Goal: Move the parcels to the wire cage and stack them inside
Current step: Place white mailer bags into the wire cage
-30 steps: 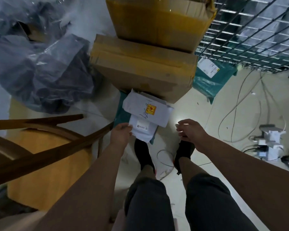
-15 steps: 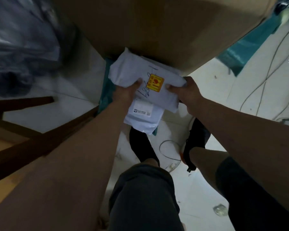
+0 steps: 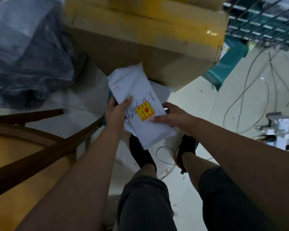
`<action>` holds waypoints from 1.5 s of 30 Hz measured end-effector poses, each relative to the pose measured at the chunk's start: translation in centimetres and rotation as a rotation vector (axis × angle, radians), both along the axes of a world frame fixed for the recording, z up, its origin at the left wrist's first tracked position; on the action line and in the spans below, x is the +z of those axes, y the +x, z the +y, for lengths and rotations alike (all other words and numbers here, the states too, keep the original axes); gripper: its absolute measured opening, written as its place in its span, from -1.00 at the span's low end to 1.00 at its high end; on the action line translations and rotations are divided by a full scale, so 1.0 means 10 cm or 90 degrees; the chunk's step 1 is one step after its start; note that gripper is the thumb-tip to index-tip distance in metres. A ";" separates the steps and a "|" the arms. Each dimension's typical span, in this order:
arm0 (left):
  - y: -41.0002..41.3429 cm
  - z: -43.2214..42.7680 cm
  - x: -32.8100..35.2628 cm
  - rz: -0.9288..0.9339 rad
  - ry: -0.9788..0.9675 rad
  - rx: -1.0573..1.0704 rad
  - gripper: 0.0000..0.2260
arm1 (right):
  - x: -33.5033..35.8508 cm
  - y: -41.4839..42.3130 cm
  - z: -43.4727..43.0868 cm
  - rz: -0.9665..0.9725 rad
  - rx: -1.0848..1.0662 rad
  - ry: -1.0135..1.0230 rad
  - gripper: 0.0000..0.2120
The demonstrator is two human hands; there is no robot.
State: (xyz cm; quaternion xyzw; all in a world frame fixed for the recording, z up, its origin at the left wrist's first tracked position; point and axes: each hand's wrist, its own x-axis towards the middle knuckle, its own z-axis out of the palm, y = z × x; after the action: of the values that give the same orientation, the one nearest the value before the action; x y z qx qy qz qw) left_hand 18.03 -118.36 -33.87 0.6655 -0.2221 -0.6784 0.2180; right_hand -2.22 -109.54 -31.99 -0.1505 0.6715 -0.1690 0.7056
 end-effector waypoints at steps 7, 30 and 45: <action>-0.11 -0.33 1.51 0.068 -0.037 -0.111 -0.59 | 1.53 -0.16 -0.49 -0.110 -0.093 -0.072 -0.54; -1.96 -0.76 4.98 0.120 -0.239 -0.354 -0.58 | 4.89 -2.00 -0.46 -0.023 -0.316 -0.332 -0.48; -3.75 -0.67 4.47 0.010 -0.197 -0.215 -0.81 | 4.35 -3.64 -0.73 0.145 -0.276 -0.322 -0.82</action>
State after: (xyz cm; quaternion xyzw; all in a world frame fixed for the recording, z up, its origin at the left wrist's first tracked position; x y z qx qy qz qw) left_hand -19.42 -125.01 10.79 0.5725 -0.4300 -0.6682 0.2024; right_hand -38.66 -116.84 11.53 -0.1923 0.6990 -0.4577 0.5147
